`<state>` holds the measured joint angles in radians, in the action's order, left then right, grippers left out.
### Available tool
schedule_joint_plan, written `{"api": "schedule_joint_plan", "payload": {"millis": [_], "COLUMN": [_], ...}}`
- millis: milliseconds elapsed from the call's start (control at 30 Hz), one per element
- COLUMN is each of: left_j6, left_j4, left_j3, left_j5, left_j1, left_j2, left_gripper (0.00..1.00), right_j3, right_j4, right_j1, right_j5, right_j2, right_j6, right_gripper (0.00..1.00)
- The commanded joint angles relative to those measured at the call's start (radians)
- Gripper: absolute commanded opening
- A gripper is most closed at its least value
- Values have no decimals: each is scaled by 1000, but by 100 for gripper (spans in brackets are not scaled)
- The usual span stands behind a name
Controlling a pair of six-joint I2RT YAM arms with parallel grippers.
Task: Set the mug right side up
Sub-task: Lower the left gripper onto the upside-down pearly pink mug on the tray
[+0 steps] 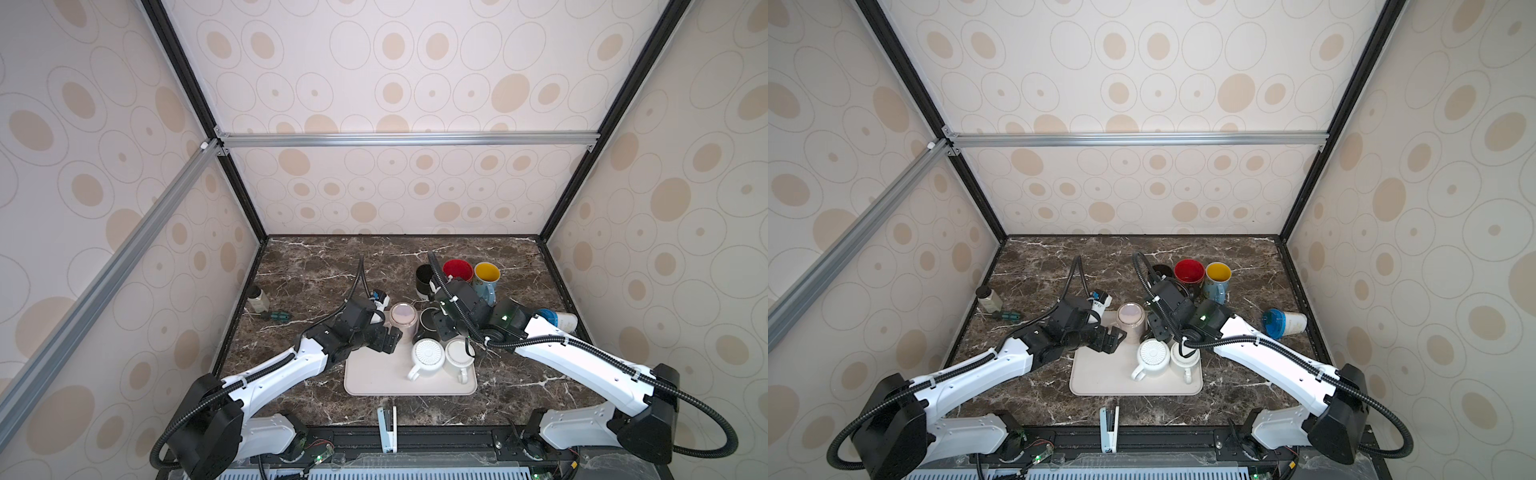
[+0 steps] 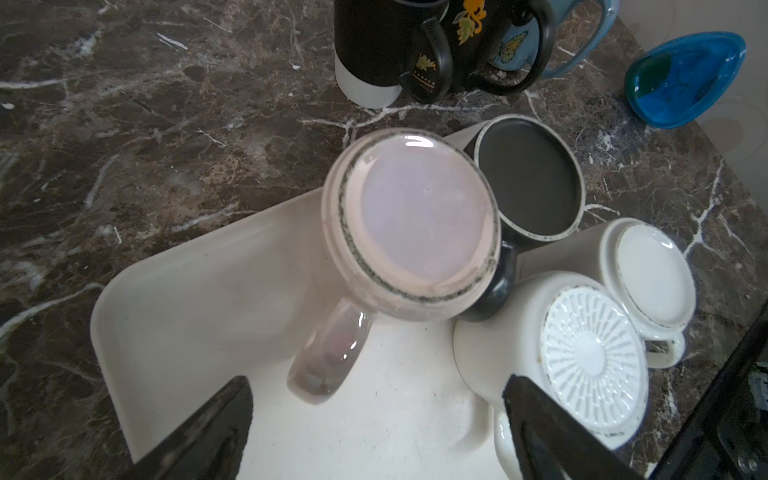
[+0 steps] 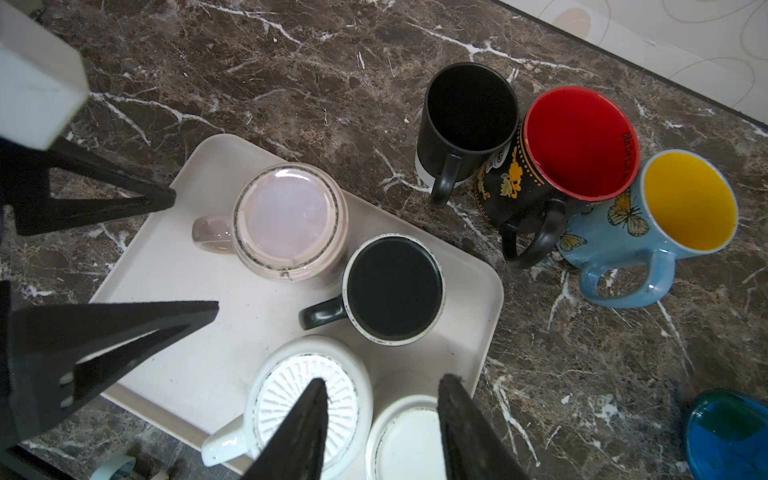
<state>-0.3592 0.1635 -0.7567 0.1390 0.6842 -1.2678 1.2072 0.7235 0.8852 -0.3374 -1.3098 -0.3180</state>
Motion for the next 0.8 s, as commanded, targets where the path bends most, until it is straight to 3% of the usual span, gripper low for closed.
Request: {"api": "schedule_joint_plan", "payload": {"millis": [0, 267, 467, 767], "left_j6": [21, 9, -25, -57], "left_j4": [-43, -68, -86, -75], "left_j3": [-59, -90, -52, 9], "left_j5": [-27, -12, 28, 32], "left_j1": [-5, -5, -5, 12], "left_j2": [-52, -115, -101, -56], "left_gripper": [95, 92, 72, 62], "right_j3": [-15, -31, -41, -51], "right_j4": [9, 13, -4, -10], "right_j1": [1, 0, -1, 1], "right_j5": [-1, -22, -30, -24], "right_j2": [3, 35, 37, 40], "right_j6": [-16, -18, -20, -30], "right_gripper": [46, 45, 45, 44]}}
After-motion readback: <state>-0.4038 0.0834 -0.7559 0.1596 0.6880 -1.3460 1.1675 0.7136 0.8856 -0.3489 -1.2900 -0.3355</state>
